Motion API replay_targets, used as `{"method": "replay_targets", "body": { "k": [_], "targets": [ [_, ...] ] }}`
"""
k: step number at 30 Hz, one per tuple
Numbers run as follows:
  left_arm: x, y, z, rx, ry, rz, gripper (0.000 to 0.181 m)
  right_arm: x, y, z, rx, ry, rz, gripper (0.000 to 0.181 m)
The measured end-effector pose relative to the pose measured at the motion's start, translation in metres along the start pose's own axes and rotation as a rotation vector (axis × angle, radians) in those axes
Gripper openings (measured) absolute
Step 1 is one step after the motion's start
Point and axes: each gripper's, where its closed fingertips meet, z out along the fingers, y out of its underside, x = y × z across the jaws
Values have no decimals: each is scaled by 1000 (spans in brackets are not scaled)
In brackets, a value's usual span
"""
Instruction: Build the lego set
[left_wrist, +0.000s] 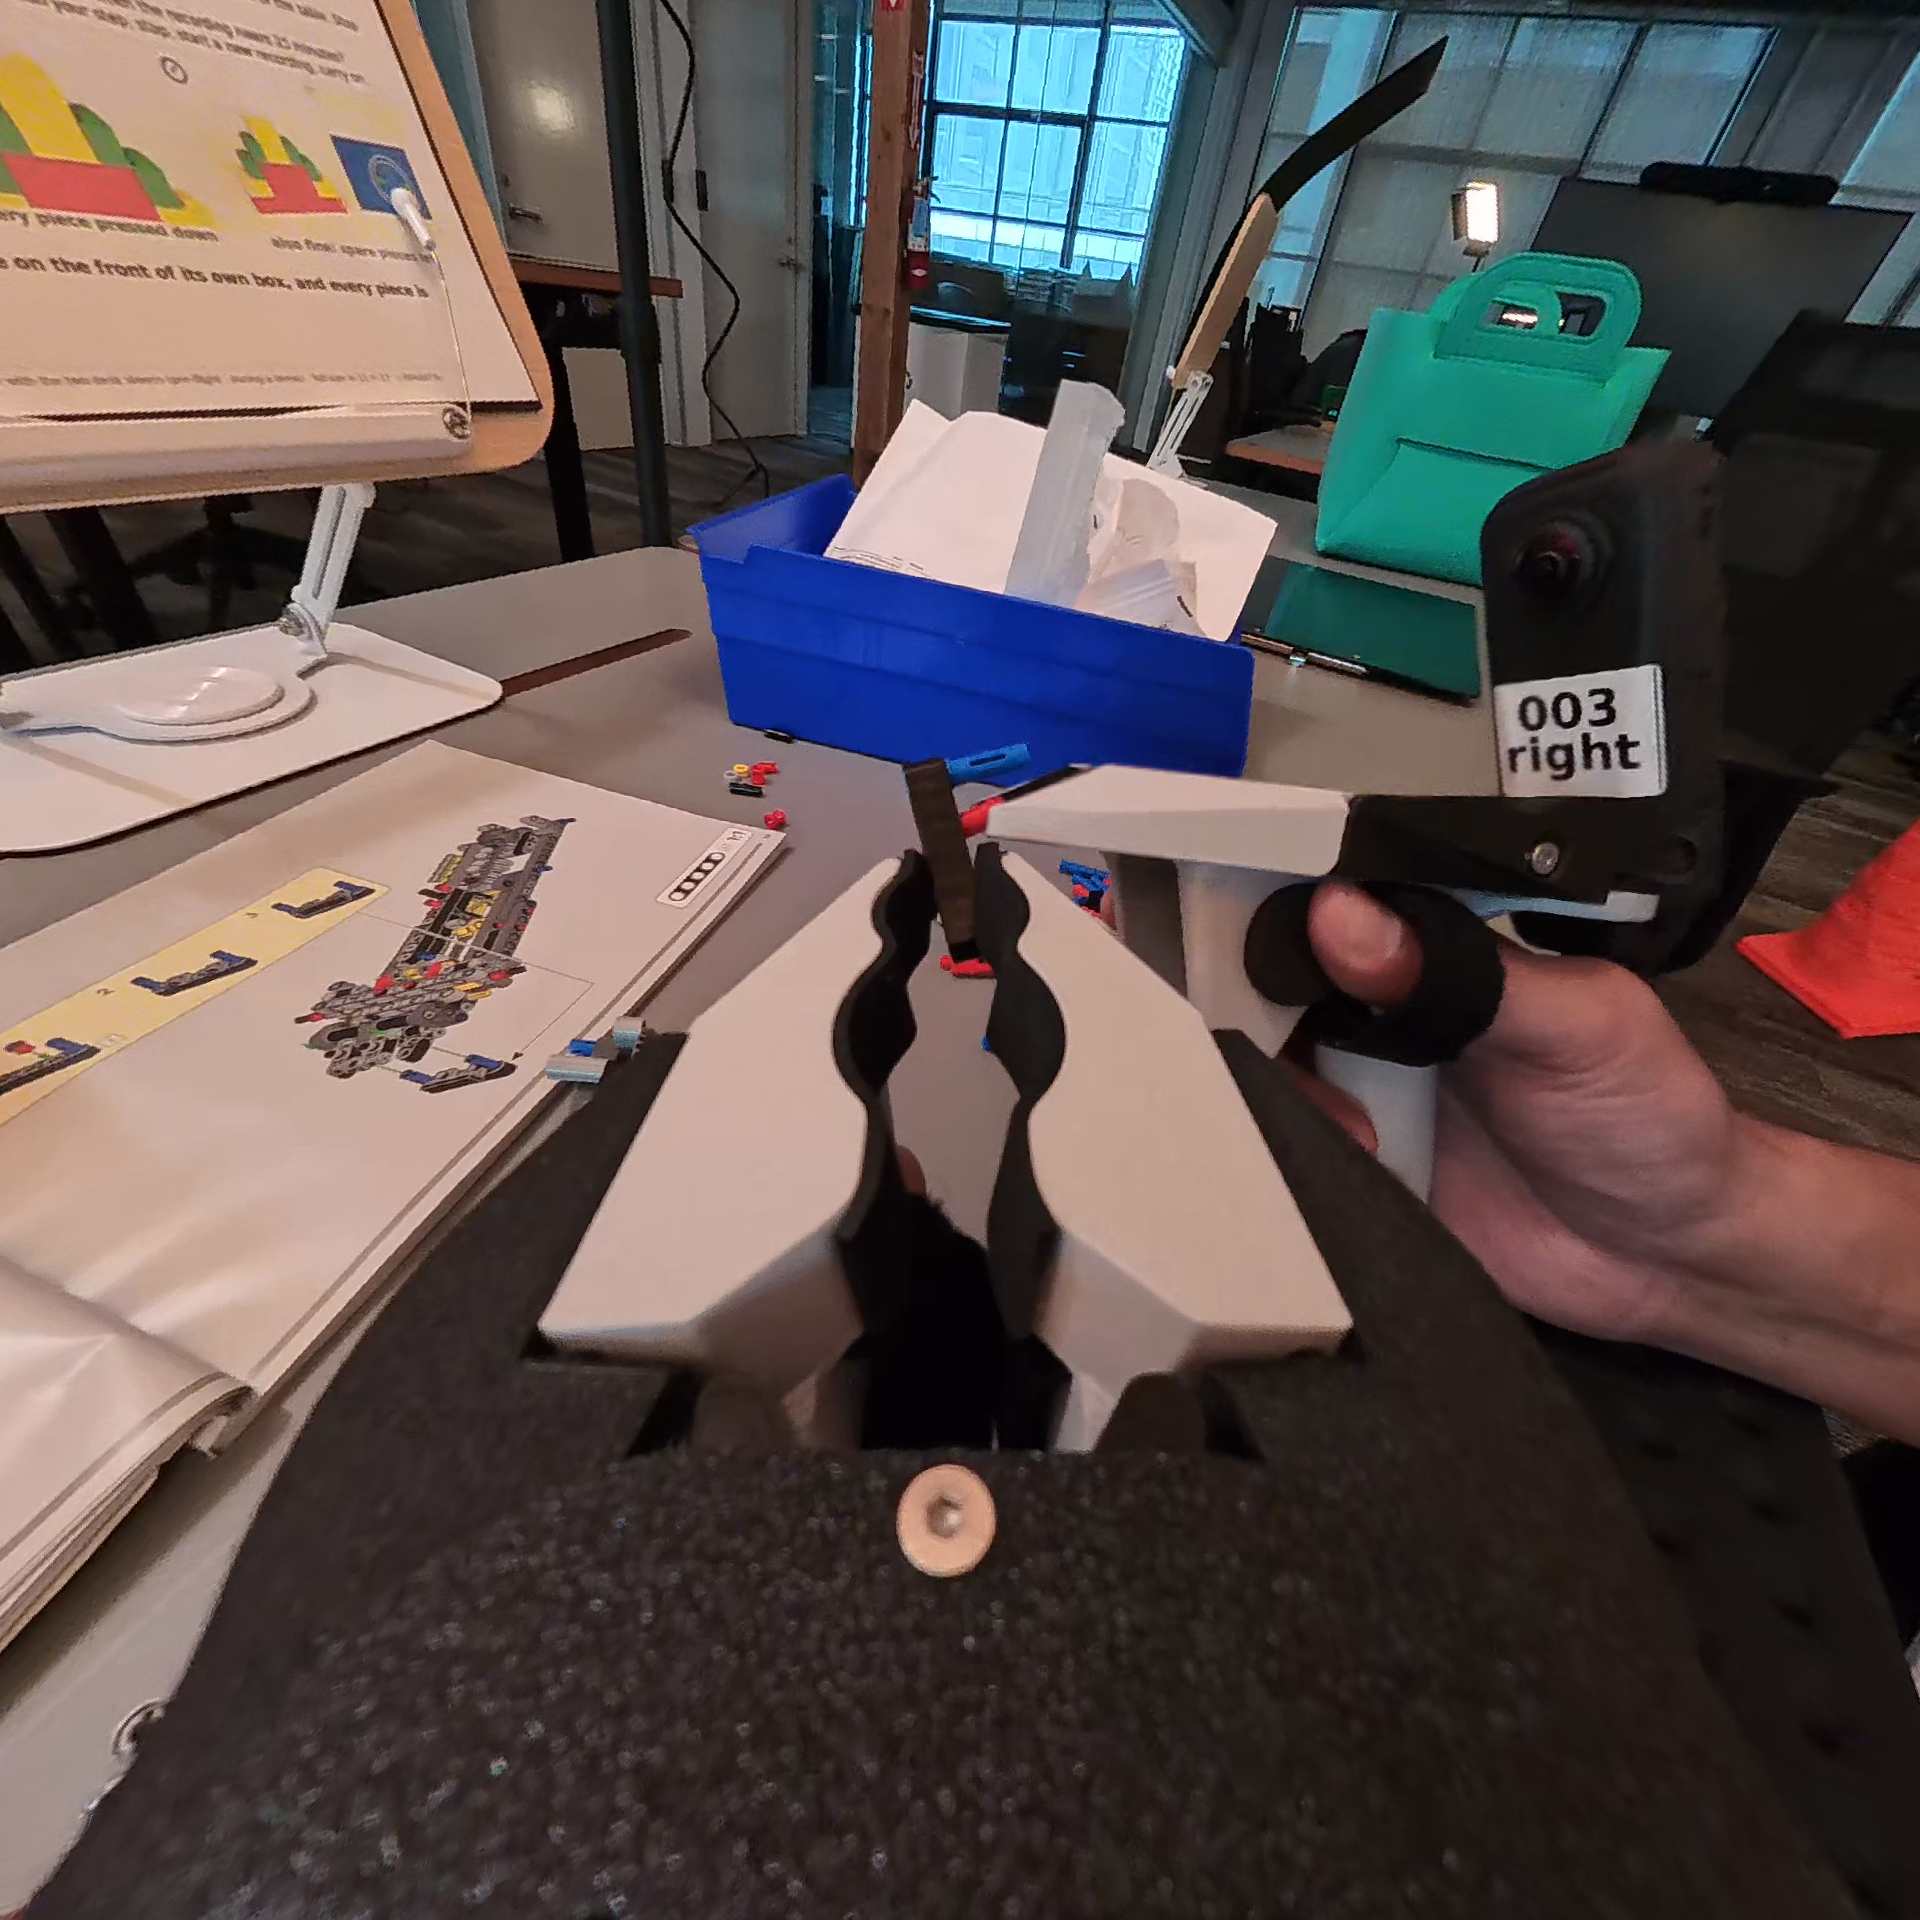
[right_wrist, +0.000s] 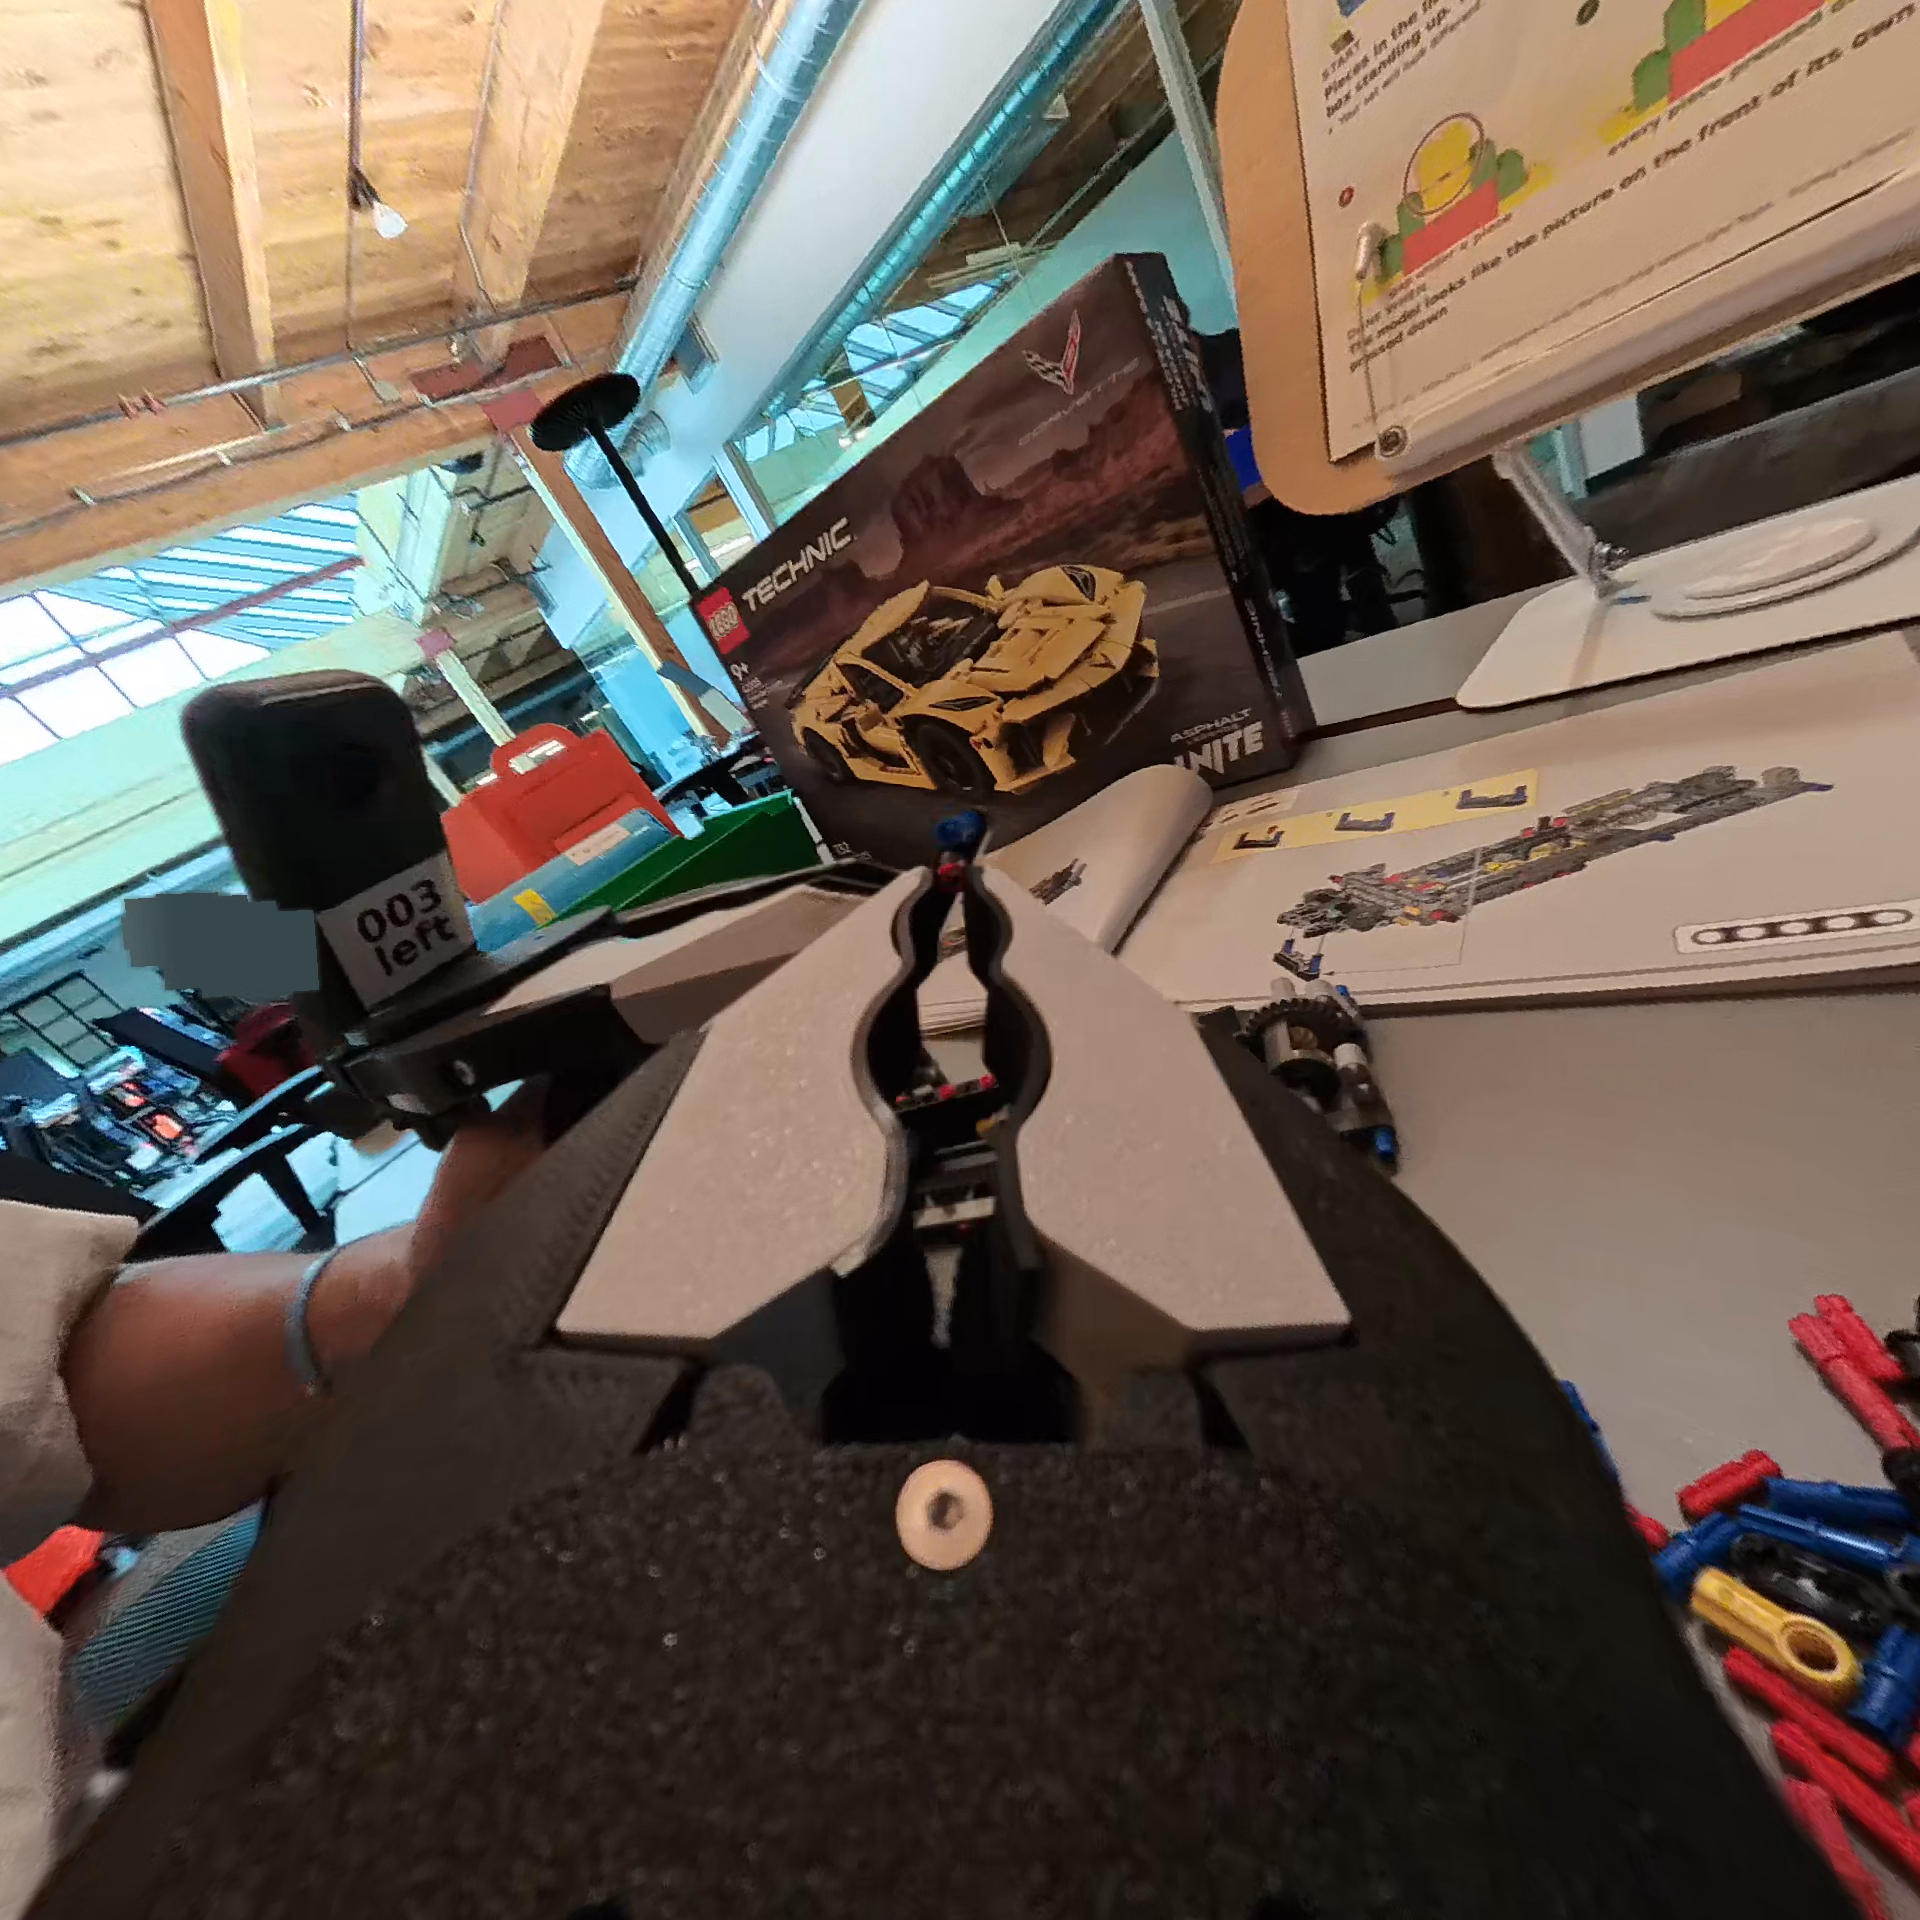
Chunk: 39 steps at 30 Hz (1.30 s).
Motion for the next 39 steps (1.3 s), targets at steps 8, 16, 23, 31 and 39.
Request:
{"method": "replay_targets", "body": {
  "k": [8, 16, 23, 31, 39],
  "targets": [
    [0, 1, 0, -10, -11, 5, 7, 1, 1, 0, -11, 65, -114, 3],
    [1, 5, 1, -26, -1, -32, 7, 1, 1, 1, -15, 95, -162, 3],
    [1, 5, 1, -18, -2, -24, 7, 2, 4, 2, -34, 82, -122, 3],
    [-4, 9, 1, -63, -137, 388, 7, 3, 7, 1, -67, 81, -68, 3],
    [-16, 78, -47, -624, -6, 214, 7, 22, 20, -28, -243, 155, -164, 3]
  ]
}}
